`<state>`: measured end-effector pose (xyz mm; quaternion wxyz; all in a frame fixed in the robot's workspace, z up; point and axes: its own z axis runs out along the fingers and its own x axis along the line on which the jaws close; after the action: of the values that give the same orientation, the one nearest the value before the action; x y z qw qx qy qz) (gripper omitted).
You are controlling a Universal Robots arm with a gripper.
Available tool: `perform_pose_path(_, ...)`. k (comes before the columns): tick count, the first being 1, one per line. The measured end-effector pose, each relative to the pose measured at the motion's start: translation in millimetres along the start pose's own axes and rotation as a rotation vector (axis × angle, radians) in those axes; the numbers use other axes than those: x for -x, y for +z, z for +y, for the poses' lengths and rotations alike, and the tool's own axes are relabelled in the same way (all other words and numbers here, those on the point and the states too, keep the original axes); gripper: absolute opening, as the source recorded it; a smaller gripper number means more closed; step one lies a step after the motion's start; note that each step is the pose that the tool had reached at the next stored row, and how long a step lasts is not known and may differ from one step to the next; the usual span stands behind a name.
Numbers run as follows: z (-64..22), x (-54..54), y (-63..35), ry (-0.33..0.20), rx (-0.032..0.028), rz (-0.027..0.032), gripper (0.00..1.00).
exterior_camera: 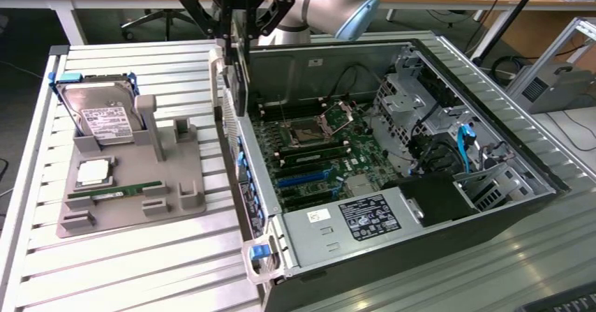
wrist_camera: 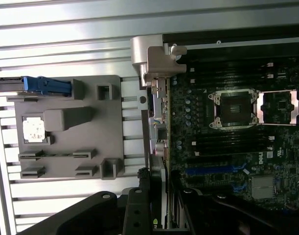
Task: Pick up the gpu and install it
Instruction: 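Pick up the gpu and move the gpu toward the slot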
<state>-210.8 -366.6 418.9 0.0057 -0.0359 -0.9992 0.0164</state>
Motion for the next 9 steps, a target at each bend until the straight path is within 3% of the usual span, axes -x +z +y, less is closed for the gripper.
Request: perform_pose_path(9,0.2,2.6,0.6,0.0,0.0001,0.0,0.27)
